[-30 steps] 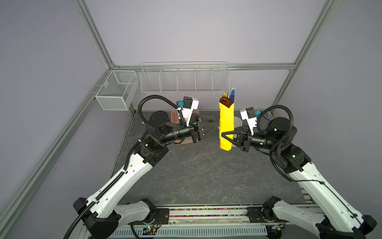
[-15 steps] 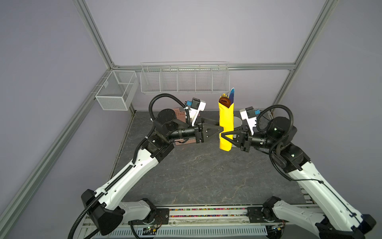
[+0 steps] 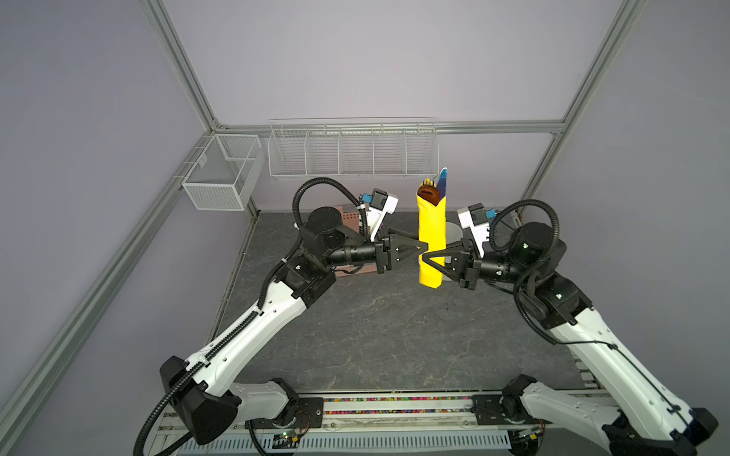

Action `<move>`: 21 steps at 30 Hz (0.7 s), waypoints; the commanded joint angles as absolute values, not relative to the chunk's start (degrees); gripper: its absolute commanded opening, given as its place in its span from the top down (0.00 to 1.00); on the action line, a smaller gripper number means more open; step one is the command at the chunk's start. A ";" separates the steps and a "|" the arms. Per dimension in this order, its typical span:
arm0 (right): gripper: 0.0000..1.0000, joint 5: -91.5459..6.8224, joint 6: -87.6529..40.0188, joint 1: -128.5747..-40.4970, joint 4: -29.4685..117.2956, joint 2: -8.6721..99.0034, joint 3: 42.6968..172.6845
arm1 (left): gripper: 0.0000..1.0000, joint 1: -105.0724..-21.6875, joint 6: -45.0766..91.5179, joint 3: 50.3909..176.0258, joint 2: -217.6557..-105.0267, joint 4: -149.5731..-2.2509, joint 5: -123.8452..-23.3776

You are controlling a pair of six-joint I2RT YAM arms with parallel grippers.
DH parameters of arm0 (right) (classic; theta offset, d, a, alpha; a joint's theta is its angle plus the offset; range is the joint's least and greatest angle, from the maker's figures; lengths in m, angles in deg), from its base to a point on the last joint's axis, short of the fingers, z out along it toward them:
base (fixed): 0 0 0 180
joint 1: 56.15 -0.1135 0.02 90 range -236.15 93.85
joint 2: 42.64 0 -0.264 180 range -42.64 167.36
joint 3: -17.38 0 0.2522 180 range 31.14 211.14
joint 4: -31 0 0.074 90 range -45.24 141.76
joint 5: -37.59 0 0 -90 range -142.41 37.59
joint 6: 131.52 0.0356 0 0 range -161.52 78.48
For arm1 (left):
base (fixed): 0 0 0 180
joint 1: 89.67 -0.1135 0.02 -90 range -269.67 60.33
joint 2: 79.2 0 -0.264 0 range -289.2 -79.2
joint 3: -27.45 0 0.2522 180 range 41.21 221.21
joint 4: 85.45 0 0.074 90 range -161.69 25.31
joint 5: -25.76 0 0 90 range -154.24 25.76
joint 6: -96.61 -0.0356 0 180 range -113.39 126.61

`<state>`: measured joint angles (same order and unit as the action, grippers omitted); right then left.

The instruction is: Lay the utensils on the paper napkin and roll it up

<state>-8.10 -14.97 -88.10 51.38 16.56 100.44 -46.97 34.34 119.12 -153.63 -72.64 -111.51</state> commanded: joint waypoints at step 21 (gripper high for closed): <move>0.90 -9.93 -17.62 -87.83 52.06 16.95 101.63 | 0.87 -45.64 30.52 123.02 -155.05 -68.45 -112.23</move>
<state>-9.52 -16.28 -87.86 53.71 17.29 100.46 -46.16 31.78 121.48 -154.62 -68.95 -111.20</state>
